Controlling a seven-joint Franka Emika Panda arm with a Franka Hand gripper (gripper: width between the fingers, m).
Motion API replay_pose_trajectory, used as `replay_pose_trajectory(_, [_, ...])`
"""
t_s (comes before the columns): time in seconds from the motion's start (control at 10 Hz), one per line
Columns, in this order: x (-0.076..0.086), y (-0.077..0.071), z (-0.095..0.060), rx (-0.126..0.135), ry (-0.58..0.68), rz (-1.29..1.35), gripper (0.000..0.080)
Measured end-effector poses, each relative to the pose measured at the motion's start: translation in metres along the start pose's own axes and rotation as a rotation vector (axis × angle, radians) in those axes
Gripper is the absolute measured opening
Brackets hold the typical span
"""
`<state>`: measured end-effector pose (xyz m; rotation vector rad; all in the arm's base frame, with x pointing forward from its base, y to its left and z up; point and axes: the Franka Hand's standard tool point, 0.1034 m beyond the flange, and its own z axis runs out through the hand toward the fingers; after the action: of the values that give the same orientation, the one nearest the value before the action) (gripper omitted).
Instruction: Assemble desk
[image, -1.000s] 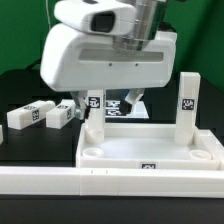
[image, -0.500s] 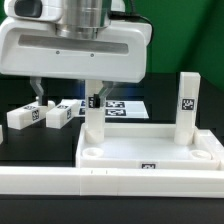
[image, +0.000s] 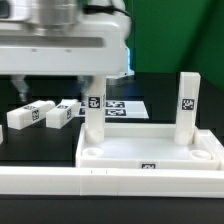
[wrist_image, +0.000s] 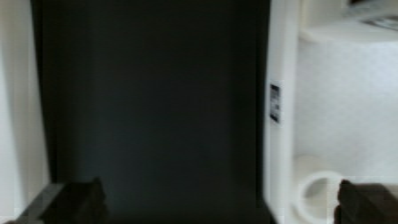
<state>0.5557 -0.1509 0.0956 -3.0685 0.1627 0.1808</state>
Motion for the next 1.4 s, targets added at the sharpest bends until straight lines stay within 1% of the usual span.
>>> replay_pose_trajectory(0.1, [-0.01, 0.016, 0.007, 0.01, -0.008, 0.019, 0.0648])
replay_pose_trajectory(0.2, [-0.015, 0.019, 0.012, 0.009, -0.015, 0.024, 0.0648])
replay_pose_trajectory(0.3, [-0.014, 0.017, 0.011, 0.009, -0.013, 0.02, 0.0648])
replay_pose_trajectory(0.5, [-0.014, 0.017, 0.012, 0.008, -0.016, 0.02, 0.0648])
replay_pose_trajectory(0.6, [-0.015, 0.017, 0.013, 0.012, -0.019, 0.029, 0.0648])
replay_pose_trajectory(0.7, [-0.03, 0.02, 0.022, 0.058, -0.054, 0.122, 0.0648])
replay_pose_trajectory(0.8, [-0.049, 0.025, 0.031, 0.088, -0.101, 0.177, 0.0648])
replay_pose_trajectory(0.9, [-0.059, 0.026, 0.038, 0.095, -0.122, 0.197, 0.0648])
replay_pose_trajectory(1.0, [-0.066, 0.023, 0.044, 0.119, -0.13, 0.224, 0.0648])
replay_pose_trajectory(1.4, [-0.065, 0.024, 0.044, 0.115, -0.13, 0.221, 0.0648])
